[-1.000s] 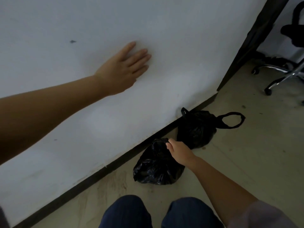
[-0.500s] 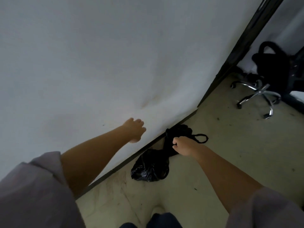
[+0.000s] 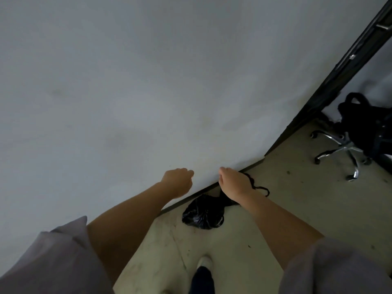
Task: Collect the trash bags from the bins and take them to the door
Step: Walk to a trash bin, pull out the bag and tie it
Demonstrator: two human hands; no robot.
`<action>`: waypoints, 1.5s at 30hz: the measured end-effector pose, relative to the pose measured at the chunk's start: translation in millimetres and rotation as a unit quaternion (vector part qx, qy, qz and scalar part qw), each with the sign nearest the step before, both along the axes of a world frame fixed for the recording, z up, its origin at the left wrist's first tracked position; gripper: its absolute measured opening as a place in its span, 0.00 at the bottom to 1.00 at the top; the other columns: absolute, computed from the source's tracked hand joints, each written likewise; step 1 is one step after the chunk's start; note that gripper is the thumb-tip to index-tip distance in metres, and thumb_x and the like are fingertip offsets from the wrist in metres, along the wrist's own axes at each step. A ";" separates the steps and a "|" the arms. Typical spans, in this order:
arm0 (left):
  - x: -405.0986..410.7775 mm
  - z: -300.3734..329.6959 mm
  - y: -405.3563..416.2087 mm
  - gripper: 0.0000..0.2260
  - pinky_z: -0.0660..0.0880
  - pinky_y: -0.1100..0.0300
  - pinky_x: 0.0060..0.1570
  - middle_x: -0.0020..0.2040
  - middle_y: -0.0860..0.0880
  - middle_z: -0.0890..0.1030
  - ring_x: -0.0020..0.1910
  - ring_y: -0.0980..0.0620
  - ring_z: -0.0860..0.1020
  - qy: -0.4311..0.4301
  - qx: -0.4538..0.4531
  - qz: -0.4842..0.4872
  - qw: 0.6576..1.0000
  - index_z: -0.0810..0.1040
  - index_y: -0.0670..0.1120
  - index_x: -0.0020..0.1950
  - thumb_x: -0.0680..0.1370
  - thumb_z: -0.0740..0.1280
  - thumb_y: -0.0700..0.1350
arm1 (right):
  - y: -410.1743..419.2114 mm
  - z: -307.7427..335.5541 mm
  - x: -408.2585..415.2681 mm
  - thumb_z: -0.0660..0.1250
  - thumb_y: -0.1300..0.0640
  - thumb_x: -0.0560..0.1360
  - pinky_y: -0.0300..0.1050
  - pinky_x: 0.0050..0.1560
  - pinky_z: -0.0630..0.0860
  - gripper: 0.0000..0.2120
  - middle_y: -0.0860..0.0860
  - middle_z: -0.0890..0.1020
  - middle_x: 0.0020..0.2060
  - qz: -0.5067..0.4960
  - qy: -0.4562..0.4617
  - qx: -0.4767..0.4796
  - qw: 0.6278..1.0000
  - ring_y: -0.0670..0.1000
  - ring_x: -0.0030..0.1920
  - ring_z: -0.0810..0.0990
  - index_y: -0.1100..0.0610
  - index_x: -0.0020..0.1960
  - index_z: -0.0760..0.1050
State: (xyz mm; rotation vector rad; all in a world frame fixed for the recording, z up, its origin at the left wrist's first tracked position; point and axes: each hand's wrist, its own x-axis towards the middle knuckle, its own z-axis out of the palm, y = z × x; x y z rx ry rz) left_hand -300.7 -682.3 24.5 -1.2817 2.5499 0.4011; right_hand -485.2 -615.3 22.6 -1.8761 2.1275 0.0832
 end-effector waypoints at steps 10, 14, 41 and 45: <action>109.5 -17.0 40.1 0.15 0.74 0.53 0.55 0.61 0.45 0.76 0.58 0.47 0.76 -0.019 -0.019 0.143 0.989 0.70 0.45 0.66 0.80 0.53 0.41 | -0.9 -4.3 77.3 0.50 0.55 0.82 0.46 0.41 0.70 0.14 0.55 0.77 0.53 0.156 0.016 -0.037 0.987 0.58 0.47 0.79 0.58 0.62 0.68; 136.6 -14.7 48.8 0.14 0.74 0.54 0.53 0.59 0.45 0.76 0.56 0.47 0.76 -0.018 -0.019 0.209 0.978 0.70 0.45 0.64 0.80 0.53 0.42 | -21.4 -2.4 92.3 0.50 0.56 0.82 0.46 0.41 0.69 0.14 0.55 0.77 0.52 0.216 0.016 -0.031 0.976 0.58 0.47 0.78 0.58 0.61 0.69; 249.5 -5.5 480.7 0.14 0.74 0.54 0.51 0.60 0.46 0.77 0.58 0.44 0.77 0.006 0.024 0.802 0.597 0.73 0.46 0.62 0.80 0.54 0.43 | 180.5 -7.7 381.1 0.51 0.59 0.79 0.45 0.43 0.65 0.12 0.58 0.77 0.56 0.762 0.021 0.051 0.645 0.60 0.53 0.78 0.58 0.57 0.70; 261.1 -8.5 573.2 0.13 0.73 0.56 0.51 0.60 0.46 0.77 0.59 0.45 0.77 0.002 0.039 0.843 0.537 0.74 0.45 0.61 0.79 0.54 0.43 | 272.5 -5.8 430.7 0.52 0.58 0.80 0.48 0.47 0.70 0.12 0.58 0.78 0.57 0.807 0.028 0.059 0.587 0.61 0.55 0.78 0.58 0.58 0.71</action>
